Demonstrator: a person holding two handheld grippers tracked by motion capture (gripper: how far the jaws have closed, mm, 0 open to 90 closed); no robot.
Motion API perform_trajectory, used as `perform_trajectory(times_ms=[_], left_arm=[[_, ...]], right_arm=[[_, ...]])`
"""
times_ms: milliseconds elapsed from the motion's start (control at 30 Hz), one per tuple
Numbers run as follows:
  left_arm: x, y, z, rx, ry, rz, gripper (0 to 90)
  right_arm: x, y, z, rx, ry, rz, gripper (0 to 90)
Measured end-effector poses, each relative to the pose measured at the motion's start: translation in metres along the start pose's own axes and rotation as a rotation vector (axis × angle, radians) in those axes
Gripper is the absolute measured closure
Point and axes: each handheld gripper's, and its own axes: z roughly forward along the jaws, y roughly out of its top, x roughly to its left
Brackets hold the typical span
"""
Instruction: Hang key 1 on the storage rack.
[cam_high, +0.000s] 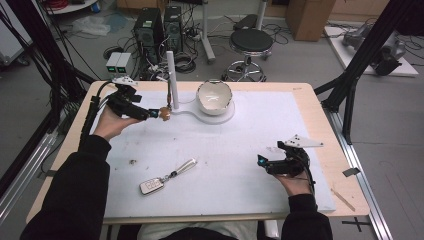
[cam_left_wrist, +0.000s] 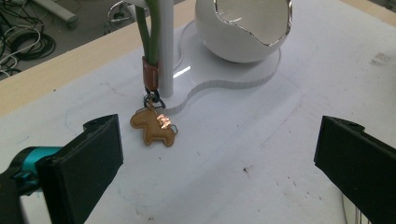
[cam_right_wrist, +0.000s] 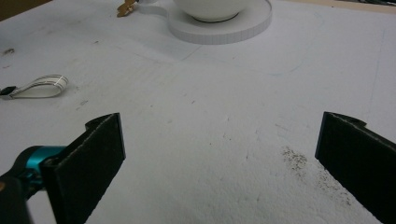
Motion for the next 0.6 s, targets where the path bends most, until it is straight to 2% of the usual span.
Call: perform_trajectory(times_ms=[200,300,600], left_arm=[[-0.006,-0.009,-0.004,0.001,0.004,0.018,1.7],[-0.010,-0.015,-0.010,-0.015,0.042,0.049,1.7],[-0.020,-0.042,-0.020,-0.003,0.030,0.047,1.7]], right_arm=[[0.000,-0.001,0.000,0.004,-0.002,0.002,0.4],[-0.001,-0.001,0.000,0.001,-0.002,0.000,0.5],[-0.001,-0.003,0.001,0.003,-0.009,0.008,0.4]])
